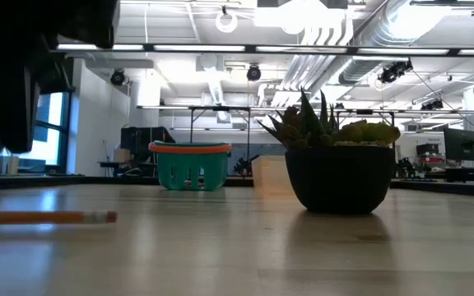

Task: Sort pens & pencils
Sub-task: Put the pencil into the green bin

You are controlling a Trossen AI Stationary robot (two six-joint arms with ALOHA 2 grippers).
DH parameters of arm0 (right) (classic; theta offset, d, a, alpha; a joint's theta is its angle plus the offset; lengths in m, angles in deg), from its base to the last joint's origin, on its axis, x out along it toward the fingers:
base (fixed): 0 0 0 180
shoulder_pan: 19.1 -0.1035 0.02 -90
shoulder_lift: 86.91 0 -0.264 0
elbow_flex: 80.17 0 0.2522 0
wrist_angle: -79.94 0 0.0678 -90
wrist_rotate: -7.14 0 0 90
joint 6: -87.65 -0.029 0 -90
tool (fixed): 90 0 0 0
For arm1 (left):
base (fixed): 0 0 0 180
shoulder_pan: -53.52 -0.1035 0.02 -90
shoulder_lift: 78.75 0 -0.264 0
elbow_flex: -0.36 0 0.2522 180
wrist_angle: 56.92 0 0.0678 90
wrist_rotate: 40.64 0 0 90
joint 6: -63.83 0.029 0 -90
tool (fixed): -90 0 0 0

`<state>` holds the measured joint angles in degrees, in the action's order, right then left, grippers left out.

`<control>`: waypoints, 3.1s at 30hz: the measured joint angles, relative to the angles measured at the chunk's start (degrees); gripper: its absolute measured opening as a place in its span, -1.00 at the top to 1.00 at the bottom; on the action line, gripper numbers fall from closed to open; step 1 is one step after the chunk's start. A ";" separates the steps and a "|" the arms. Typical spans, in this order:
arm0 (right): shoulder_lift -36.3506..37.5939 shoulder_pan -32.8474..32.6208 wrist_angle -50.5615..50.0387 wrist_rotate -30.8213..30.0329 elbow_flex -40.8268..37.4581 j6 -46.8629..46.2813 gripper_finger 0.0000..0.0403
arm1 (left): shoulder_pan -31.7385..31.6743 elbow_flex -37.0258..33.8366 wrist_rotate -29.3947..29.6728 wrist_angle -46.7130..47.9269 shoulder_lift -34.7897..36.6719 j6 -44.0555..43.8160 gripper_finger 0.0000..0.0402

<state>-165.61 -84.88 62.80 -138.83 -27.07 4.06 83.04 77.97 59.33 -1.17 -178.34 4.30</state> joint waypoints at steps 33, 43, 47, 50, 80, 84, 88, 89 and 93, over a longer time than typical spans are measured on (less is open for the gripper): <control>0.00 -0.02 -0.26 0.00 0.00 0.09 0.52 | -0.33 -0.02 3.75 1.42 3.63 -0.91 0.67; 0.00 -0.01 -0.24 0.00 0.00 0.07 0.52 | -0.32 -0.02 3.79 1.57 3.63 0.60 0.71; 0.00 0.00 -0.24 0.00 0.00 0.02 0.52 | -0.31 -0.02 3.79 1.59 3.63 0.83 0.72; 0.00 -0.01 -0.24 0.00 0.00 0.00 0.52 | -0.31 -0.02 3.79 1.60 3.63 1.23 0.72; 0.00 1.41 1.92 0.46 0.00 -0.63 0.52 | 8.56 -0.04 -2.76 -6.29 3.61 3.79 0.72; 0.00 2.87 1.92 0.96 0.00 -2.15 0.52 | 12.25 -0.04 -2.47 -8.22 3.61 3.80 0.72; 0.00 4.09 1.92 1.07 0.00 -3.14 0.52 | 15.50 -0.04 -1.29 -11.23 3.61 3.78 0.72; 0.00 4.36 1.94 1.09 0.00 -2.96 0.52 | 16.10 -0.04 -1.20 -11.68 3.61 3.65 0.72; 0.00 4.71 1.93 1.16 0.00 -2.70 0.52 | 17.18 -0.04 -0.05 -12.09 3.61 1.08 0.72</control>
<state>-165.61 -80.17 64.73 -137.67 -27.07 1.36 100.22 77.93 59.28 -13.25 -174.73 5.37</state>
